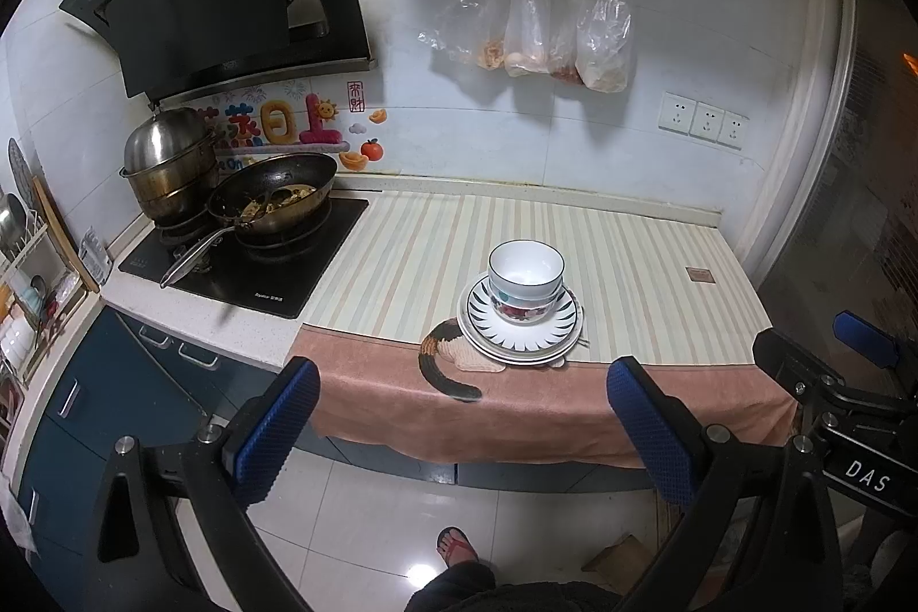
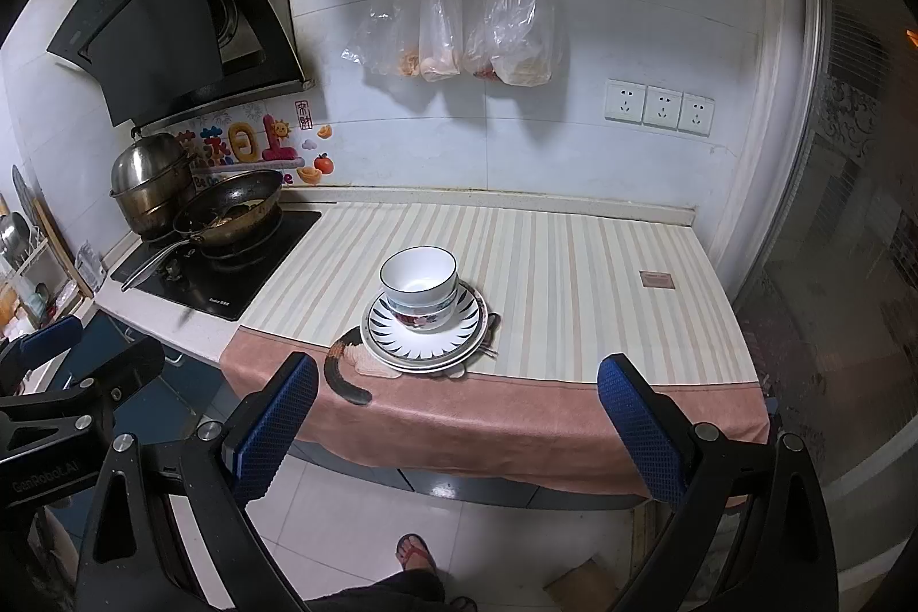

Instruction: Organize plates and bowls

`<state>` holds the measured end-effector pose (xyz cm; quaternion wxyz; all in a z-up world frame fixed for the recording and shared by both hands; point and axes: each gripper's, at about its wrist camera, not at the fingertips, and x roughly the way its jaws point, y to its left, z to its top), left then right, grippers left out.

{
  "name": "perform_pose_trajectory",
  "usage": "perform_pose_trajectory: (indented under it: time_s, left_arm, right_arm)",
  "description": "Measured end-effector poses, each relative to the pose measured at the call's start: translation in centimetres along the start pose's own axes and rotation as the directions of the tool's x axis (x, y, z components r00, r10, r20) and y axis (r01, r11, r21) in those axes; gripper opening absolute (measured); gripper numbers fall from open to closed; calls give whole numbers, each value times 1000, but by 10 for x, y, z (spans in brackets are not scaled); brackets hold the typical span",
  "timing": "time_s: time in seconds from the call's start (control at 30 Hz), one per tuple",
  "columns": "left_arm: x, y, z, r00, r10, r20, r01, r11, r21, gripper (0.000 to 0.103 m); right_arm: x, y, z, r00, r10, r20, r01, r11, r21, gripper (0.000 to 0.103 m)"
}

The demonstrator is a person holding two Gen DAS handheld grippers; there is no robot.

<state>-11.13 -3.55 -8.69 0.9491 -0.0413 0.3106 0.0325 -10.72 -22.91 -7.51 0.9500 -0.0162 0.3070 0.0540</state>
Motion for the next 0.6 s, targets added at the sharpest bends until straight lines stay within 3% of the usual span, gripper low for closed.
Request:
perform_pose_trajectory:
  time_s: [0.6]
  left_arm:
    - [1,-1,-2,1000,10,-6,-10,1000,-12,103]
  right_arm:
    - [8,-11,5,1000,12,-10,-13,1000,-13,100]
